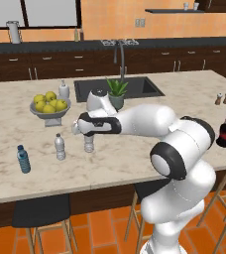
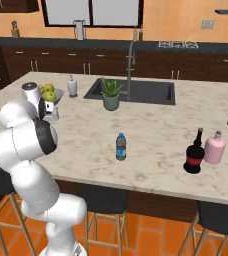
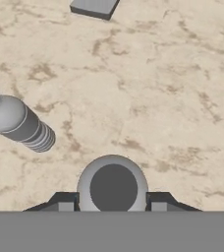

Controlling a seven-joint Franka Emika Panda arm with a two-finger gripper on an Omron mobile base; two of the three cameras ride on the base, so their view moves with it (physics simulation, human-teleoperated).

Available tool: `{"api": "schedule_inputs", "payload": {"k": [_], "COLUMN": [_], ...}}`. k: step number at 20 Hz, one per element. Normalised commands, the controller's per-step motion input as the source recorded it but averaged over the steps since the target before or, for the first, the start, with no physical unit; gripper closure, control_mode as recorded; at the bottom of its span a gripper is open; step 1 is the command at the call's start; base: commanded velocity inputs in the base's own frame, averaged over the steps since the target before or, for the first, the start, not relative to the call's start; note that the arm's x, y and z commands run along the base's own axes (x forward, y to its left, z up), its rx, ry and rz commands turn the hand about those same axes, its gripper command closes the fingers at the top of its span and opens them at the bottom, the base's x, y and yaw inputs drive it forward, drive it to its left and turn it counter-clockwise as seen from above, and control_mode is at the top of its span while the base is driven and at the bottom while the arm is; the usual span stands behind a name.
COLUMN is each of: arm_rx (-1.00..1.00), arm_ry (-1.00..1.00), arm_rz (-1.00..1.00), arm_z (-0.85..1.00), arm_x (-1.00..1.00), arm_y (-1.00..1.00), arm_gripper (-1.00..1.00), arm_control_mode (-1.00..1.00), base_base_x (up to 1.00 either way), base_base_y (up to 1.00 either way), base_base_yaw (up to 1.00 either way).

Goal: Move the plastic bottles in the middle to the plastics group, and the glass bottles in the middle to the glass group.

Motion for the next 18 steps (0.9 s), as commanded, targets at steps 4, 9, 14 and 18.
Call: {"api": "schedule_inputs", "payload": {"k": [4,9,14,18], "arm_rx": [0.0,0.0,0.0,0.0], "arm_ry": [0.0,0.01,0.0,-0.02], "arm_rz": [0.12,0.13,0.1,0.06], "arm_z": [0.0,0.0,-0.23,-0.41], "arm_x": [0.06,-0.01,-0.02,0.0], "arm_y": [0.26,0.25,0.15,0.03], "arm_gripper": [1.0,1.0,1.0,1.0], "arm_control_mode": [-1.0,-1.0,-1.0,-1.0], "base_base_x": [0.0,0.0,0.0,0.0], "base_base_y": [0.0,0.0,0.0,0.0], "base_base_yaw": [0.0,0.0,0.0,0.0]}}
